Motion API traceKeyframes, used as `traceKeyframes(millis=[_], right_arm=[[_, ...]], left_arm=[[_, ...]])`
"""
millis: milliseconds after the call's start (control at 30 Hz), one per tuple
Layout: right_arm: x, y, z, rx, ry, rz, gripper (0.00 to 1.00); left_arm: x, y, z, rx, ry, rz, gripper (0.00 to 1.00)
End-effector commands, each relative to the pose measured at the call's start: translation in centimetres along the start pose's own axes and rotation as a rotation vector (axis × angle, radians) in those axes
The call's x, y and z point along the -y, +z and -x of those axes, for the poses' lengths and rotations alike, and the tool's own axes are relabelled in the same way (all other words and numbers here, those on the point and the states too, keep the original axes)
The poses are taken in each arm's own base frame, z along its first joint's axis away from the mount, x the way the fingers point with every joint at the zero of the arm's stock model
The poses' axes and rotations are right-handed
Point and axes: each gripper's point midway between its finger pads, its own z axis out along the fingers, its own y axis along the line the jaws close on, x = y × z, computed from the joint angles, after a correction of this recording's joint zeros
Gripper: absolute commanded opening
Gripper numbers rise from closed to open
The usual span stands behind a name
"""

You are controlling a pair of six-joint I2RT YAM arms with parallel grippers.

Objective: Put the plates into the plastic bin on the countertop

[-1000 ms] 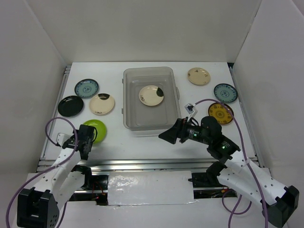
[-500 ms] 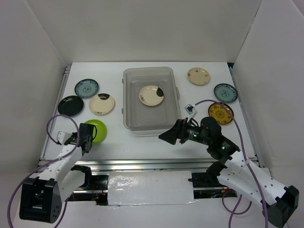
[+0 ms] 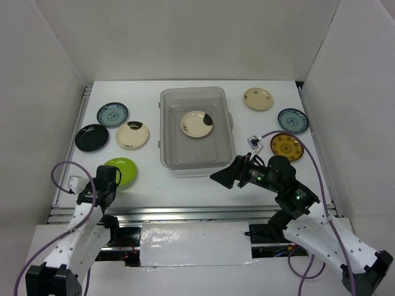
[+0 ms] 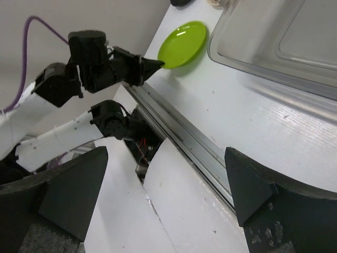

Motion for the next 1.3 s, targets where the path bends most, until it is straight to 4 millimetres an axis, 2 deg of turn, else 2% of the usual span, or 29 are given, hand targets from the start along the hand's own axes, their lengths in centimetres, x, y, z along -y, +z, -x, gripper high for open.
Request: traceKeyframes(millis=[0, 133, 167, 233, 333, 367, 400, 433, 500, 533, 600, 633, 667, 700, 733, 767, 800, 833, 867, 900, 933, 1033, 1067, 1133, 1167, 1200, 1233, 1267], right_arm=[[-1.7, -1.1, 2.0, 0.066, -0.030, 0.003, 1.00], [-1.4, -1.7, 3.1, 0.108, -0.035, -0.049, 1.00], [-1.4, -1.9, 3.5, 0.123, -0.035, -0.057, 1.00], [-1.5, -2.3, 4.2, 0.145, -0.042, -0.072, 1.00], [0.2, -3.1, 5.0, 0.181, -0.014, -0.186, 1.00], [1.5, -3.4, 5.9, 0.235, 0.002, -0.266, 1.00], [2.6, -3.8, 6.6, 0.278, 0.038, -0.331, 1.00], [3.9, -4.6, 6.9, 0.302, 0.066, -0.407, 1.00], [6.2, -5.9, 8.3, 0.398, 0.096, -0.535, 1.00], [7.4, -6.6, 8.7, 0.431, 0.109, -0.592, 1.00], [8.7, -7.5, 9.4, 0.468, 0.110, -0.655, 1.00], [9.8, -8.1, 9.8, 0.489, 0.126, -0.699, 1.00], [9.8, -8.2, 10.0, 0.482, 0.120, -0.695, 1.00], [10.0, -8.3, 10.3, 0.488, 0.123, -0.698, 1.00], [10.5, -8.8, 10.8, 0.507, 0.135, -0.714, 1.00], [10.5, -8.9, 10.9, 0.504, 0.131, -0.704, 1.00], [10.1, -8.6, 10.9, 0.486, 0.135, -0.672, 1.00], [10.6, -8.9, 11.2, 0.501, 0.143, -0.682, 1.00], [10.7, -9.0, 11.3, 0.501, 0.144, -0.679, 1.00], [10.5, -8.7, 11.1, 0.480, 0.147, -0.651, 1.00], [10.6, -8.7, 11.2, 0.476, 0.149, -0.649, 1.00], [11.1, -9.1, 11.3, 0.463, 0.143, -0.656, 1.00], [11.5, -9.4, 11.4, 0.472, 0.149, -0.670, 1.00], [11.5, -9.7, 11.4, 0.461, 0.136, -0.671, 1.00], [11.6, -10.1, 11.6, 0.472, 0.134, -0.682, 1.00], [11.8, -10.2, 11.6, 0.470, 0.136, -0.691, 1.00], [11.8, -10.4, 11.6, 0.467, 0.129, -0.692, 1.00], [11.9, -10.4, 11.5, 0.463, 0.127, -0.693, 1.00]], left_arm=[[-1.0, -1.7, 1.5, 0.020, 0.004, 0.022, 0.00], [1.8, -5.3, 4.5, 0.062, -0.010, -0.105, 0.00], [3.1, -6.6, 5.6, 0.076, -0.002, -0.148, 0.00], [4.7, -8.1, 6.5, 0.080, 0.012, -0.216, 0.00], [9.5, -10.9, 6.9, 0.053, 0.062, -0.423, 0.00], [11.1, -11.6, 5.3, -0.010, 0.151, -0.522, 0.00], [14.6, -13.4, 5.4, -0.012, 0.135, -0.678, 0.00], [16.3, -13.2, 4.1, -0.054, 0.176, -0.722, 0.00], [19.5, -14.7, 1.3, -0.177, 0.266, -0.836, 0.00], [22.3, -14.8, -0.6, -0.227, 0.348, -0.856, 0.00], [24.7, -14.8, -3.4, -0.273, 0.456, -0.853, 0.00], [26.9, -15.0, -5.9, -0.296, 0.557, -0.853, 0.00], [27.9, -14.7, -7.2, -0.304, 0.599, -0.846, 0.00], [28.1, -12.5, -9.8, -0.347, 0.659, -0.792, 0.00], [30.4, -13.3, -10.3, -0.350, 0.678, -0.834, 0.00], [31.1, -13.0, -11.4, -0.367, 0.701, -0.835, 0.00], [31.0, -10.7, -14.0, -0.407, 0.750, -0.786, 0.00], [32.8, -11.3, -14.2, -0.402, 0.754, -0.805, 0.00], [33.3, -10.8, -15.1, -0.411, 0.770, -0.800, 0.00], [33.0, -8.9, -17.0, -0.438, 0.801, -0.755, 0.00], [34.3, -9.4, -17.5, -0.436, 0.810, -0.778, 0.00], [35.5, -7.6, -19.9, -0.447, 0.850, -0.744, 0.00], [35.1, -6.2, -21.0, -0.462, 0.872, -0.711, 0.00], [36.7, -6.7, -21.6, -0.465, 0.889, -0.747, 0.00], [36.1, -5.6, -22.4, -0.478, 0.914, -0.709, 0.00], [37.1, -6.0, -22.5, -0.467, 0.920, -0.727, 0.02], [37.1, -5.8, -22.7, -0.468, 0.927, -0.719, 0.08], [36.8, -5.4, -23.1, -0.476, 0.941, -0.707, 0.09]])
